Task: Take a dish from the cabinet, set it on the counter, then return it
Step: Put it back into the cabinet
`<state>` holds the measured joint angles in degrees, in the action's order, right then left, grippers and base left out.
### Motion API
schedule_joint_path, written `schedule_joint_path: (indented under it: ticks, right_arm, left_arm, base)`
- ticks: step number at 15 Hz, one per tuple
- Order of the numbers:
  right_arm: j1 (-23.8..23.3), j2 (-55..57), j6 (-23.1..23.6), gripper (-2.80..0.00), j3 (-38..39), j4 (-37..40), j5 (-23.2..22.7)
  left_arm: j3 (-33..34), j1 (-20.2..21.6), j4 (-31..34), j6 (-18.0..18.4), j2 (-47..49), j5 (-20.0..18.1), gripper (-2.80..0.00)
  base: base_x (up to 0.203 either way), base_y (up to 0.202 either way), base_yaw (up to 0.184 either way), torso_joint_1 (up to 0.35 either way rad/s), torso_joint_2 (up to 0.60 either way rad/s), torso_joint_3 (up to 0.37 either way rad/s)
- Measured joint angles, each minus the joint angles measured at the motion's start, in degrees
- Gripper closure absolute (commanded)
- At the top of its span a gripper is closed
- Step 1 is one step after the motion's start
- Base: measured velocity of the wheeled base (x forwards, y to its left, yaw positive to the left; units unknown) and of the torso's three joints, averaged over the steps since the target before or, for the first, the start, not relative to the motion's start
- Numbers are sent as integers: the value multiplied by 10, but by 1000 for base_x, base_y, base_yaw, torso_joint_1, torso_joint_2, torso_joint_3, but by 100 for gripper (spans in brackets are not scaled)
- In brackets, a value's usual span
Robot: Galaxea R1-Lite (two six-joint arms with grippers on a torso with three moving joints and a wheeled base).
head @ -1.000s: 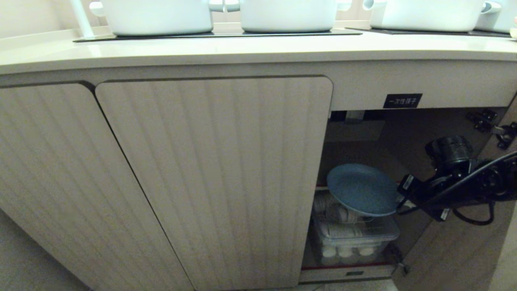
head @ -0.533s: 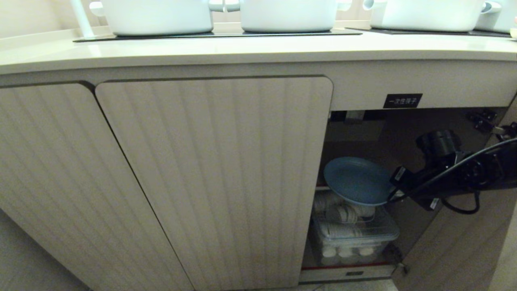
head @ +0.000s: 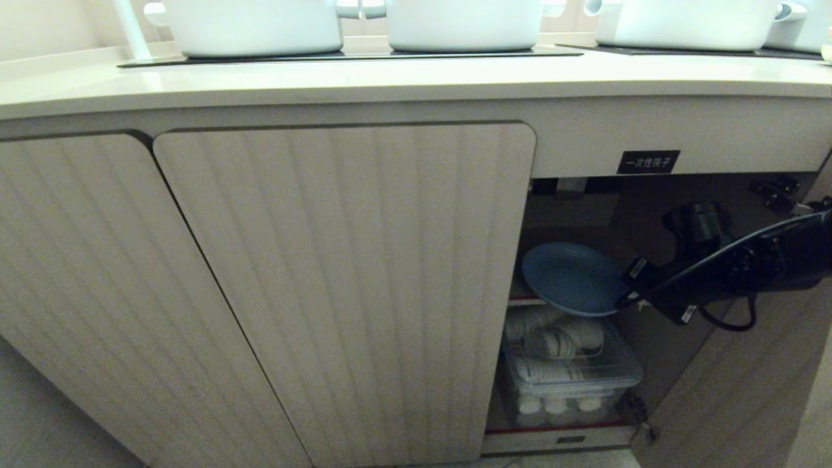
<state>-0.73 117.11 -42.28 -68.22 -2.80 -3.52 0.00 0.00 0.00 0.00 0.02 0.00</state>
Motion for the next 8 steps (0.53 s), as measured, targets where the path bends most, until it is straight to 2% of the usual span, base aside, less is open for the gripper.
schedule_joint_path:
  ticks: [8]
  right_arm:
    - [-1,41,1,0,-63,19,0]
  left_arm:
    - [0,0,0,0,0,0,0]
  base:
    - [0,0,0,0,0,0]
